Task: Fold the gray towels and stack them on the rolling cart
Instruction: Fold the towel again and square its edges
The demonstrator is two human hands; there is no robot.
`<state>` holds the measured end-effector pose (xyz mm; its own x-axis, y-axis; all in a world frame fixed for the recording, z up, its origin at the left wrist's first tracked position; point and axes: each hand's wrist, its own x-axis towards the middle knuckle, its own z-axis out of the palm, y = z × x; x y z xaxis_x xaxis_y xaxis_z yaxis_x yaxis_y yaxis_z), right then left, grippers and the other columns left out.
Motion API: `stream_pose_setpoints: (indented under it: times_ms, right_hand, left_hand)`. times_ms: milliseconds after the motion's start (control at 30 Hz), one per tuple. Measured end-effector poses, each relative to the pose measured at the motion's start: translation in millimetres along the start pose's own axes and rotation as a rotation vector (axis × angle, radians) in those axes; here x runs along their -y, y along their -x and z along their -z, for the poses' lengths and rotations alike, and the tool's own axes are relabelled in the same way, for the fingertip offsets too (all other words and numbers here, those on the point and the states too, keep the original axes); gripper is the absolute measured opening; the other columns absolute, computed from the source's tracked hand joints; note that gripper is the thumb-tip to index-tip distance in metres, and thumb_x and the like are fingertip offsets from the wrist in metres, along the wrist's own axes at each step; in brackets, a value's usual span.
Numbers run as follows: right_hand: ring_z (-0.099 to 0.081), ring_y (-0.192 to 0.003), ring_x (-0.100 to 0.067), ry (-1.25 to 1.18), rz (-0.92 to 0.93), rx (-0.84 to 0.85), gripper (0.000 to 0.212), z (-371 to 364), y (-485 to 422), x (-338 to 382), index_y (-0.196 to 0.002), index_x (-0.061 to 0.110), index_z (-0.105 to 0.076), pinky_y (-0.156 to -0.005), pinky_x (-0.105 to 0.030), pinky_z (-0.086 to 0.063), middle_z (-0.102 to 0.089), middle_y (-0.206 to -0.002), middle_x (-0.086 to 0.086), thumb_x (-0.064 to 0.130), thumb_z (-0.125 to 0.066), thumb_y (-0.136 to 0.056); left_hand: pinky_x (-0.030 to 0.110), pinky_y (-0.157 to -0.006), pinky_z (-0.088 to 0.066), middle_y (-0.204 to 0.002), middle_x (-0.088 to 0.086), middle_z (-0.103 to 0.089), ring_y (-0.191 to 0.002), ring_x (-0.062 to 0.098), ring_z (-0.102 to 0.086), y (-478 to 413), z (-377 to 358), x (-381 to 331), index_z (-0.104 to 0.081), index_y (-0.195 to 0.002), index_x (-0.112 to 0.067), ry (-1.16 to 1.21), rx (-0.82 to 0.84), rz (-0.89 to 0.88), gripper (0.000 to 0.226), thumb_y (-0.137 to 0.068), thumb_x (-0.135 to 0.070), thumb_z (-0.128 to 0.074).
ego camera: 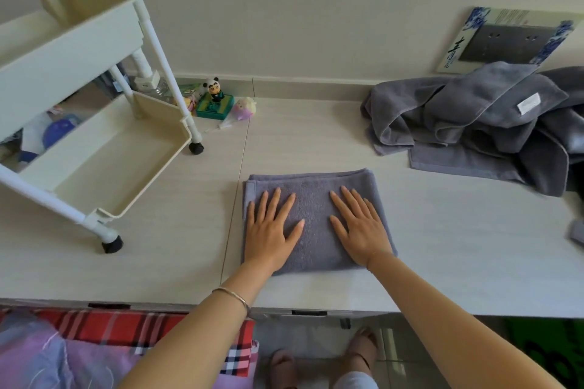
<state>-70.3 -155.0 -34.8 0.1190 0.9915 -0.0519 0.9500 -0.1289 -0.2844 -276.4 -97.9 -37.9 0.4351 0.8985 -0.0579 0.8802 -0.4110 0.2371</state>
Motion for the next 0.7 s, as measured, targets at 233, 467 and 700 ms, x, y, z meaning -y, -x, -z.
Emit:
stream_pose_setpoints:
  times_ms: [233,467,700]
  right_hand:
    - [0.011,-0.145,-0.01,0.035,-0.152,0.064,0.092,16.0,12.5,-24.9,-0.147,0.029,0.012,-0.116,-0.032,0.01,0.014,-0.153,0.017,0.077,0.016,-0.068]
    - [0.005,-0.146,-0.012,-0.114,0.062,0.074,0.097,48.1,-5.4,14.6,-0.15,0.029,-0.006,-0.117,-0.031,0.005,0.003,-0.156,0.012,0.084,-0.016,-0.07]
    - [-0.017,-0.143,-0.018,-0.118,0.309,0.27,0.097,77.0,-17.3,59.8,-0.15,0.03,-0.007,-0.118,-0.037,-0.014,-0.009,-0.158,0.007,0.053,-0.068,-0.078]
  left_hand:
    - [0.036,-0.117,0.004,-0.156,-0.001,0.019,-0.145,0.018,0.014,11.7,8.7,20.6,0.012,-0.149,-0.02,0.113,-0.012,0.161,0.106,-0.065,-0.085,0.012]
    - [0.043,-0.093,-0.047,-0.137,0.015,-0.046,-0.12,0.033,-0.049,16.5,37.2,21.4,-0.025,-0.143,-0.003,0.472,-0.004,0.478,0.094,-0.08,-0.071,-0.043]
    - [0.035,-0.093,-0.05,-0.122,0.011,-0.062,-0.108,0.025,-0.06,0.4,50.2,35.9,-0.053,-0.124,-0.001,0.945,0.359,0.599,0.067,-0.075,-0.04,-0.077]
